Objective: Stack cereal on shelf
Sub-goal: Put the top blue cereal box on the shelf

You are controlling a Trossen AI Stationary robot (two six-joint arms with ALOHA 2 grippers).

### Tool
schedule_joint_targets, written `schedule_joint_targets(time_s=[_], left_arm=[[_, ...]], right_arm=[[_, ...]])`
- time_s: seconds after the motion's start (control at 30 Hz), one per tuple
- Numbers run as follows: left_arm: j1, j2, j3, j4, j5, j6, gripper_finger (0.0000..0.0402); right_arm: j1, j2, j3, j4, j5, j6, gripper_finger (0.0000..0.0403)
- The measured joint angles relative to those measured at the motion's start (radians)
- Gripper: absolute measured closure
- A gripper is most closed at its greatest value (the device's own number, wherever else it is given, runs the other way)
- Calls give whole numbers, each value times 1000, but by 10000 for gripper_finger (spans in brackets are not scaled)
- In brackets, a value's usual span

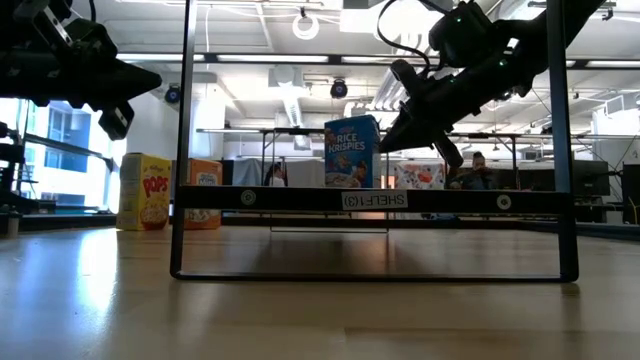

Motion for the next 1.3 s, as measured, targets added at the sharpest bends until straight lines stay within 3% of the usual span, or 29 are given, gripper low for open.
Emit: schedule_joint_targets(time_s=[0.7,0.87,1.07,1.3], left_arm=[[0,0,0,0,0,0,401],[0,0,0,0,0,0,401],[0,0,0,0,0,0,401],[0,0,0,1,0,0,401]], right_arm=[[115,-21,0,-76,-95,-11,403],[113,-118,16,-240,-128,-45,403],[113,-155,247,-499,-113,-192,403],[80,80,653,-726,-170,-370,403]])
